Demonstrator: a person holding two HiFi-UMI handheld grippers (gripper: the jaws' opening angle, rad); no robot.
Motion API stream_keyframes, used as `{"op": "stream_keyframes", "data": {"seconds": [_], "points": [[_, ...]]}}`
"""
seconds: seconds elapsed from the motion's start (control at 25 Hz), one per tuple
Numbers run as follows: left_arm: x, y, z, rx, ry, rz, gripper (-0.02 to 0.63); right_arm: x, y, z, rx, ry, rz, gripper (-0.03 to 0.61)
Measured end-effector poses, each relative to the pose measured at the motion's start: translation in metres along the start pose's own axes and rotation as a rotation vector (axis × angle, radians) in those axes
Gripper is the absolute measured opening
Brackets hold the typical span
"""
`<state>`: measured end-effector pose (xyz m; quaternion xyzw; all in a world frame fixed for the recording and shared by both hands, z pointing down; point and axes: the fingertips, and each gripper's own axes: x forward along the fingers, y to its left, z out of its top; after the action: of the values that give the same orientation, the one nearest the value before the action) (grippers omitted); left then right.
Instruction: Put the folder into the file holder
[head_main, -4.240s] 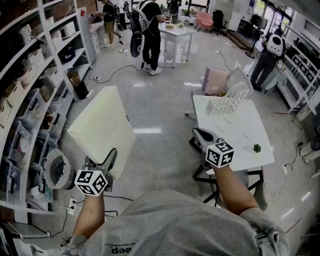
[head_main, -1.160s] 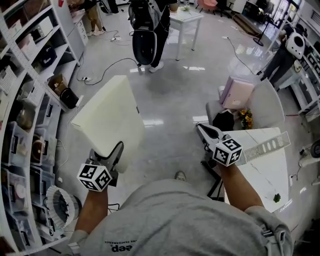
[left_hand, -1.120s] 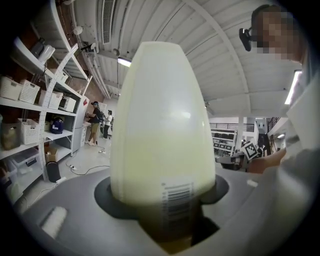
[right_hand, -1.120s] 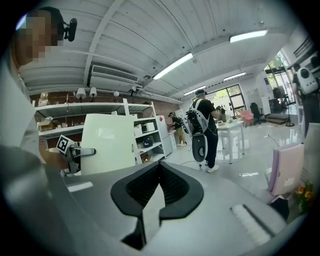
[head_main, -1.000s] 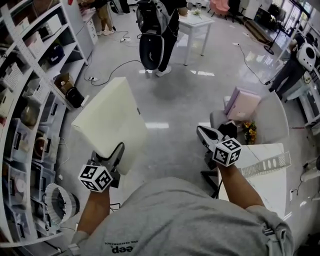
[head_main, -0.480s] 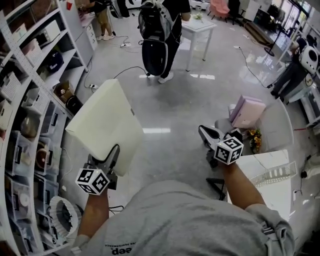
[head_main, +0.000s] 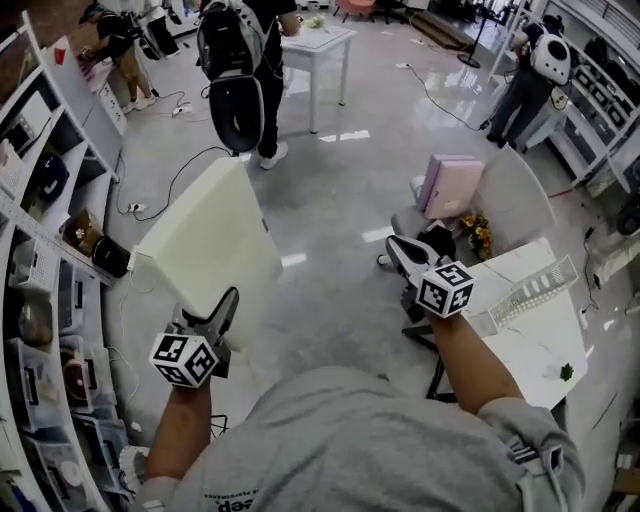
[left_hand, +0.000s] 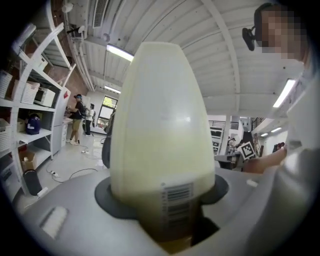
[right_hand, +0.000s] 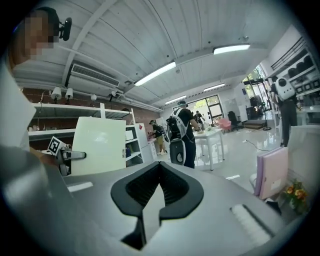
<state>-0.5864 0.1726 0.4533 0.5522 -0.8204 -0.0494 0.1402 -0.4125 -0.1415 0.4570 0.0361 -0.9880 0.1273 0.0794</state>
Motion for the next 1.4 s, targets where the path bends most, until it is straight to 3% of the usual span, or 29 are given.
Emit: {"op": "stream_keyframes", "data": {"seconds": [0.28, 0.56, 0.92, 1.16, 1.4], "points": [[0.104, -0.135, 0.009, 0.022, -0.007, -0.198, 0.344, -0.128, -0.094, 0.015, 0.015, -0.062, -0.164, 0.003], [0.196, -0.317, -0.001, 0.074, 0.048, -0.492, 0.342, -0.311, -0.189, 0.021, 0.048, -0.162, -0.454, 0.003], [0.248, -0.529, -0.023, 0.087, 0.1, -0.792, 0.341, -0.52, -0.247, -0.009, 0.113, -0.22, -0.756, 0.003], [0.256, -0.63, -0.037, 0.09, 0.105, -0.904, 0.341, -0.603, -0.261, -0.033, 0.148, -0.228, -0.842, 0.003], [0.258, -0.68, -0.046, 0.135, 0.1, -0.937, 0.339, -0.647, -0.269, -0.042, 0.163, -0.241, -0.875, 0.003]]}}
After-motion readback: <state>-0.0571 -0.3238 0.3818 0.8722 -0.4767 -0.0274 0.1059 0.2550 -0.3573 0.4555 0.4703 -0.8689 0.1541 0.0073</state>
